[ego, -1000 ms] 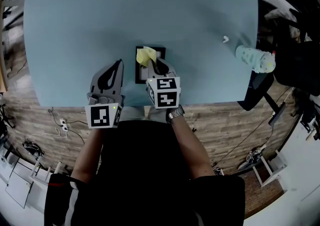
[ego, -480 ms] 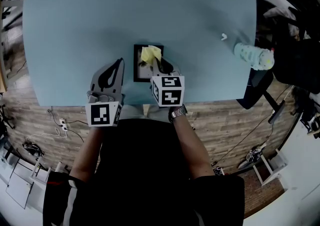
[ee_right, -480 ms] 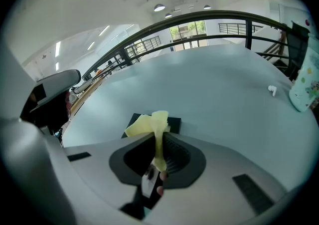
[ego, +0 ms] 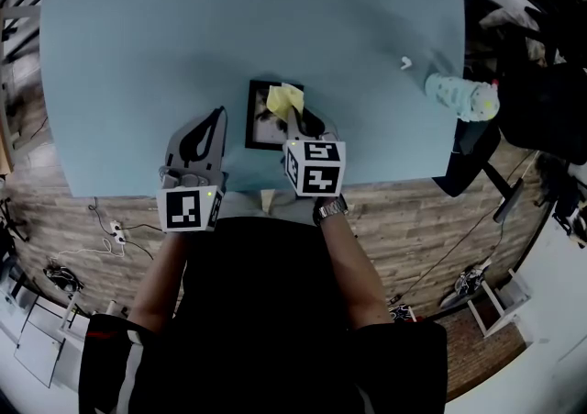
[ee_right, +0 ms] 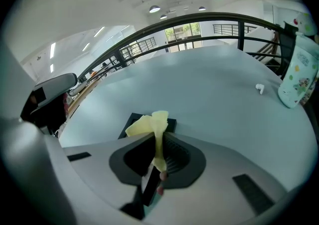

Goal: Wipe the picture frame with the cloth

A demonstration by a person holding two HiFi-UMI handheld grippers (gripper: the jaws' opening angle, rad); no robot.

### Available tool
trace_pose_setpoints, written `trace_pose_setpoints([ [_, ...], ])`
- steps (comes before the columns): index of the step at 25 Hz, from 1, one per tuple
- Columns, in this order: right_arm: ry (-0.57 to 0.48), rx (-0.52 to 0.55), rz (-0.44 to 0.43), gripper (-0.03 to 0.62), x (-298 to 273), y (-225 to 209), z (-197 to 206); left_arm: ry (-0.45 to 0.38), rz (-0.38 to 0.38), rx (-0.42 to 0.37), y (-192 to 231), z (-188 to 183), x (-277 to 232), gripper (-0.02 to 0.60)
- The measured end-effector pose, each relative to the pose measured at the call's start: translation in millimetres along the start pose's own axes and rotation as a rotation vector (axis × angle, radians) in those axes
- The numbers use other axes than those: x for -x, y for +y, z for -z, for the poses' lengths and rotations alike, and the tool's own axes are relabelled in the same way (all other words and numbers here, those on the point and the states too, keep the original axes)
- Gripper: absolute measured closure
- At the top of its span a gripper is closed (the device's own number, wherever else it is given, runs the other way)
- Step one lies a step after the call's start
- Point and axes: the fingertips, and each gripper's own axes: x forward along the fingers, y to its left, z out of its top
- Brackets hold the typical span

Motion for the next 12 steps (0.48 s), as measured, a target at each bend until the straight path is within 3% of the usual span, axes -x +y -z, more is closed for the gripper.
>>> trace_pose_setpoints([
  [6,-0.013,-0.010,0.016,0.557,11.0,-8.2,-1.0,-0.002,0.006,-0.003,-4.3,-1.3,1.4,0.581],
  [12,-0.039,0.005,-0.028,0.559,20.7,13.9,-7.7,-0.003,0.002,0.004,-3.7,-2.7,4.3,0.581],
])
